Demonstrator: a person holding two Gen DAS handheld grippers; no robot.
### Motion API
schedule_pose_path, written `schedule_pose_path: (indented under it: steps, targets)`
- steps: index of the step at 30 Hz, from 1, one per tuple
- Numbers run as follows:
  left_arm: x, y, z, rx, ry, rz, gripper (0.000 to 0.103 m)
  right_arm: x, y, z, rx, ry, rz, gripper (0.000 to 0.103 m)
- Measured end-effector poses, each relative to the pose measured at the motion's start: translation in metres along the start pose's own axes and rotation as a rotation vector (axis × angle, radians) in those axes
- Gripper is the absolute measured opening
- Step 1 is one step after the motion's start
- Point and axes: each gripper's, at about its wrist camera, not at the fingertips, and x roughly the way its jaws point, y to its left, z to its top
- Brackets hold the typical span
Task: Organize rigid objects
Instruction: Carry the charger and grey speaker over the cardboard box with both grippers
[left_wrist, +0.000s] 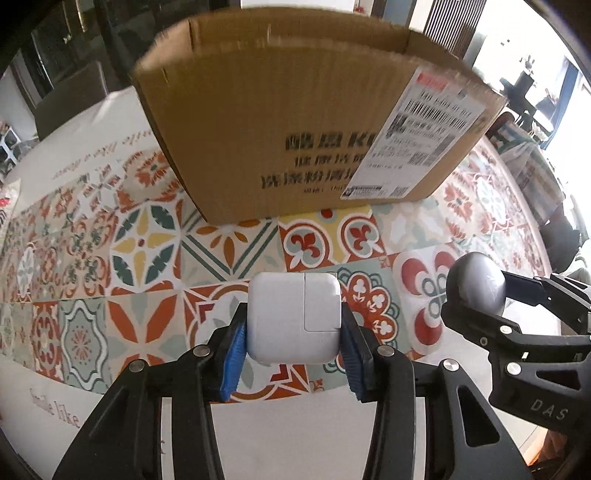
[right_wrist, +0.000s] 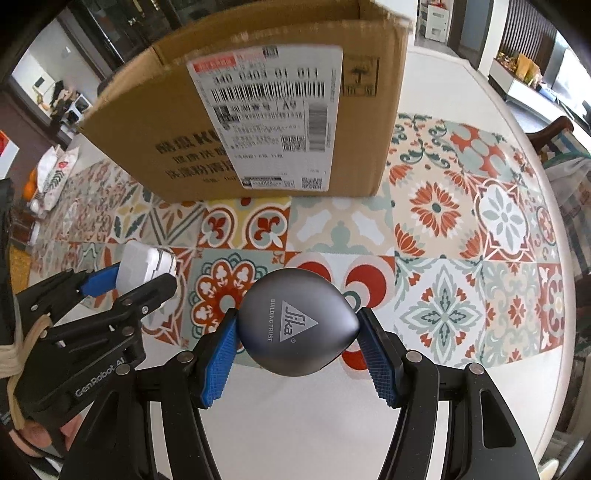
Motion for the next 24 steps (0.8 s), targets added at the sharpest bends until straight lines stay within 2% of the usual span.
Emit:
schedule_pose_path:
  steps: [24]
  targets:
    - [-0.103, -0.008, 0.020, -0.021, -0.233, 0.005, 0.045, -0.107, 0.021, 0.005, -0.048, -0.250, 0.047, 0.063]
